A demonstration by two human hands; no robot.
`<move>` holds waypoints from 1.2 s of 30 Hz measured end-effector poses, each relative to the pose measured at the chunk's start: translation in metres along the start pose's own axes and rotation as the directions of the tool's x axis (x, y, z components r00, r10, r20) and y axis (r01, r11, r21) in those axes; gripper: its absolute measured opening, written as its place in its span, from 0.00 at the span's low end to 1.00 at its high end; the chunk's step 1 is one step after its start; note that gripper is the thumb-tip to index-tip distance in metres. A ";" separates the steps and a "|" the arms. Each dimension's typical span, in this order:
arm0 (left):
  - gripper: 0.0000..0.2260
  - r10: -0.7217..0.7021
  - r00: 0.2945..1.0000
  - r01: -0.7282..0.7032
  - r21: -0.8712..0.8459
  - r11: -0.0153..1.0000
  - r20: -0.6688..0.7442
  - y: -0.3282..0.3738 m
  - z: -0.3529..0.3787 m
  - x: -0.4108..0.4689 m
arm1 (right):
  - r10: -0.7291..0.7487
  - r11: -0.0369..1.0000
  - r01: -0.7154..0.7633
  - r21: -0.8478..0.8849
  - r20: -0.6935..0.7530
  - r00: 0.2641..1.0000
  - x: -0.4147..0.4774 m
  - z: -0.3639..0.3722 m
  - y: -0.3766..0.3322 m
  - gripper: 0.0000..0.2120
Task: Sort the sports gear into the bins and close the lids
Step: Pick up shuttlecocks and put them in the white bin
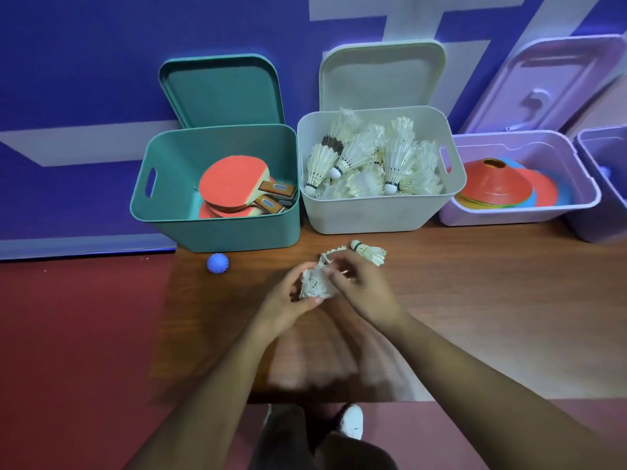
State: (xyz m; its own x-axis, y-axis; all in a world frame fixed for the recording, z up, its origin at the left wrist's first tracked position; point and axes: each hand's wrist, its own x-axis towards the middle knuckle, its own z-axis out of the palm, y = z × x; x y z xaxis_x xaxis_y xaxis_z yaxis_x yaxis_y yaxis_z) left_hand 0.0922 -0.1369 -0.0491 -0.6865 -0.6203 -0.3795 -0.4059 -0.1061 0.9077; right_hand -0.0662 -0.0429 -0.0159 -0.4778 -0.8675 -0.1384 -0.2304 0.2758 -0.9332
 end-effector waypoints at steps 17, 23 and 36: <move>0.27 -0.109 0.993 0.113 0.075 0.991 -0.052 -0.040 -0.061 0.029 | 0.214 0.775 -0.102 -0.624 0.106 0.971 0.070 0.014 0.047 0.06; 0.25 -0.091 0.995 0.083 0.165 0.983 0.039 -0.026 -0.074 0.045 | 0.152 0.977 -0.180 -0.109 -0.226 0.962 0.049 0.003 0.018 0.06; 0.33 -0.055 0.966 0.036 0.081 0.996 0.251 0.002 -0.038 0.056 | 0.220 0.965 -0.204 0.165 -0.089 0.971 0.018 0.011 -0.022 0.07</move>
State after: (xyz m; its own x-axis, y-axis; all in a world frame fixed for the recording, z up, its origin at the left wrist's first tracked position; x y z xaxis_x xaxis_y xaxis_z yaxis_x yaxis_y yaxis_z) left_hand 0.0757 -0.2019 -0.0616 -0.7925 -0.3985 -0.4617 -0.4779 -0.0646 0.8760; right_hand -0.0601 -0.0691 -0.0017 -0.5902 -0.7451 -0.3106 0.0147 0.3747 -0.9270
